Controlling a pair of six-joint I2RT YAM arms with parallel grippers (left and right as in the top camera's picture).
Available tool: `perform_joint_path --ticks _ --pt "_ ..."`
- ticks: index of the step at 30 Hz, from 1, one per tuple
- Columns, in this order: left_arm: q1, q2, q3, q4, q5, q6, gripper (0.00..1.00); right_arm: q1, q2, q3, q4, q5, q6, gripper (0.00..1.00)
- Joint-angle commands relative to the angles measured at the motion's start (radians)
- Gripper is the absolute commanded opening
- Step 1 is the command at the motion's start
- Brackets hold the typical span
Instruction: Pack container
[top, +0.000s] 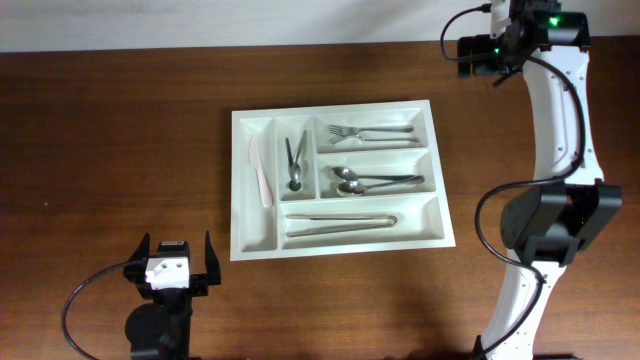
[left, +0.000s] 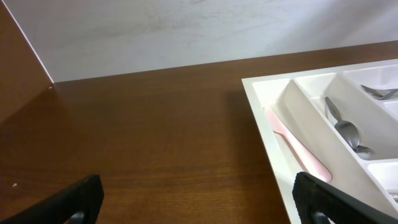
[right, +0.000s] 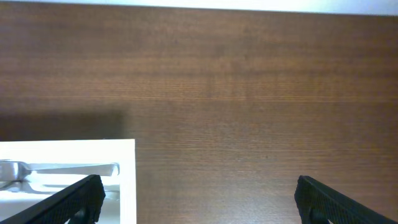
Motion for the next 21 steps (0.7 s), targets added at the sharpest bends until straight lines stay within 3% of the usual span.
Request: perform_joint_path --ticks 1,15,21 --pt "-0.006 -0.010 -0.013 0.007 0.011 0.017 0.99 0.020 -0.192 0.014 0.002 0.008 0.005 0.99" --pt "-0.006 -0.010 -0.013 0.007 0.011 0.017 0.99 0.039 -0.879 0.006 0.003 0.008 0.006 0.99" --pt "-0.006 -0.010 -0.013 0.007 0.011 0.017 0.99 0.039 -1.136 -0.091 0.003 0.008 0.006 0.99"
